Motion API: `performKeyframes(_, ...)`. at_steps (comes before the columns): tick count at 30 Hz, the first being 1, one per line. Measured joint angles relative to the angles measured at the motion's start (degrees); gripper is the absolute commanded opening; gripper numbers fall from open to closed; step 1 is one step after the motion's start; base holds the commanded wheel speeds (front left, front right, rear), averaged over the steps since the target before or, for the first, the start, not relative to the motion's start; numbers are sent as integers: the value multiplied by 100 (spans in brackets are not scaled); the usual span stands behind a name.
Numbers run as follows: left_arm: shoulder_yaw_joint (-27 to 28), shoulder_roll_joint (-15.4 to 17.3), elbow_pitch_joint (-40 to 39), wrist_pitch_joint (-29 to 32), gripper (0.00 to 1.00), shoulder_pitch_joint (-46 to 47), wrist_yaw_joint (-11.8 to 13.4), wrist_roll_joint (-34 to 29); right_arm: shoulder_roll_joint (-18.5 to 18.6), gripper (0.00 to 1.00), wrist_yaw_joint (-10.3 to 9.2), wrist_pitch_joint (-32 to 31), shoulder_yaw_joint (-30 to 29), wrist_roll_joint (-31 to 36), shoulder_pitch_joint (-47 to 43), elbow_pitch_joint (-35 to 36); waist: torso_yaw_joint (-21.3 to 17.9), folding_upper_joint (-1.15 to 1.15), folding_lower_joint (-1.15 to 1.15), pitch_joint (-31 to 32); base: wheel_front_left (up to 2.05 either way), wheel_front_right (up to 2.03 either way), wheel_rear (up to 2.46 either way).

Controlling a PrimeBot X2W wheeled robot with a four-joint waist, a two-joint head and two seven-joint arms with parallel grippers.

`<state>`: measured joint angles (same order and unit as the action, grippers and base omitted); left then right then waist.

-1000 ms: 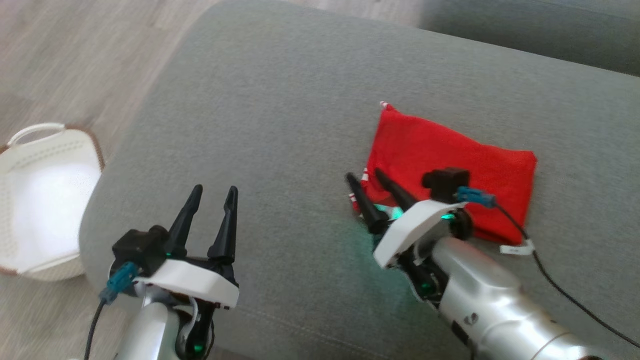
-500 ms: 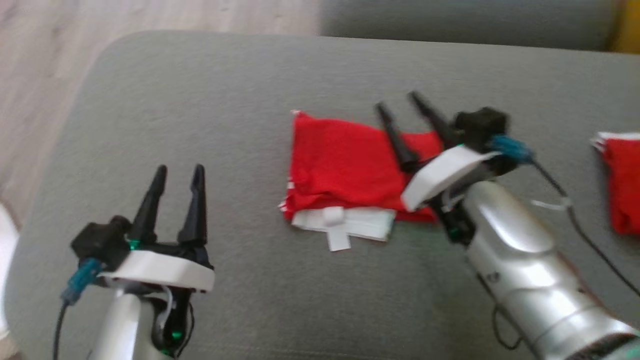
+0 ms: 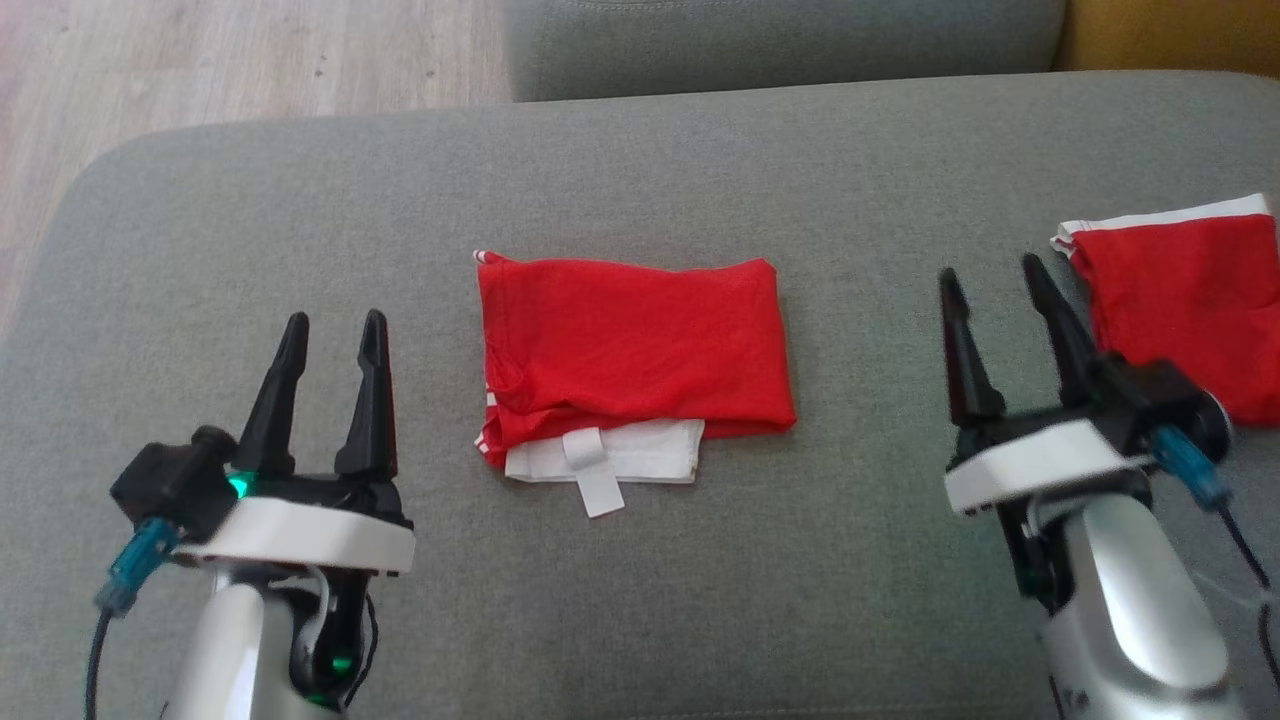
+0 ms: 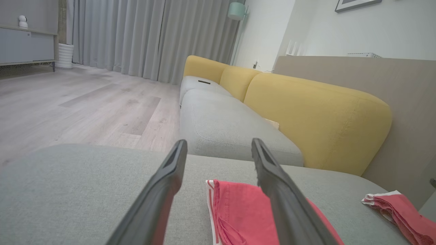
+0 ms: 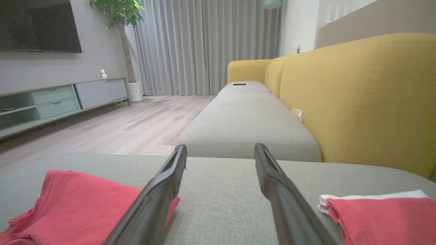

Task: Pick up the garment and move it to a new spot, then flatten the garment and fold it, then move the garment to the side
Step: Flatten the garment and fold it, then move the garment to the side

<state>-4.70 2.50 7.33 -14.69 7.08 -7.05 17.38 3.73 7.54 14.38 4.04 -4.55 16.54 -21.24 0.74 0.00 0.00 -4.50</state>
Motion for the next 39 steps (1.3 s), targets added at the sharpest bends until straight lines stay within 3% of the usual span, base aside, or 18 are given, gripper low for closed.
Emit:
performKeyframes(4, -25, 0, -179, 0, 100, -114, 55, -316, -21, 100, 0, 0, -94, 101, -358, 324, -16, 0, 0, 9, 0, 0, 0)
performKeyframes(24, -198, 0, -26, 0, 100, -300, 76, -293, -55, 100, 0, 0, -118, -51, -538, 345, 125, 0, 0, -111, 0, 0, 0)
performKeyframes(34, -403, -2, -25, 0, 100, -42, 49, -208, -55, 100, 0, -361, 107, -157, 124, -632, 441, 0, 1, -409, 0, 0, 0)
performKeyframes(39, -526, -1, -25, 0, 100, 63, 51, -207, -52, 100, 0, -659, 255, -701, 453, -1261, 697, 0, 1, -569, 0, 0, 0)
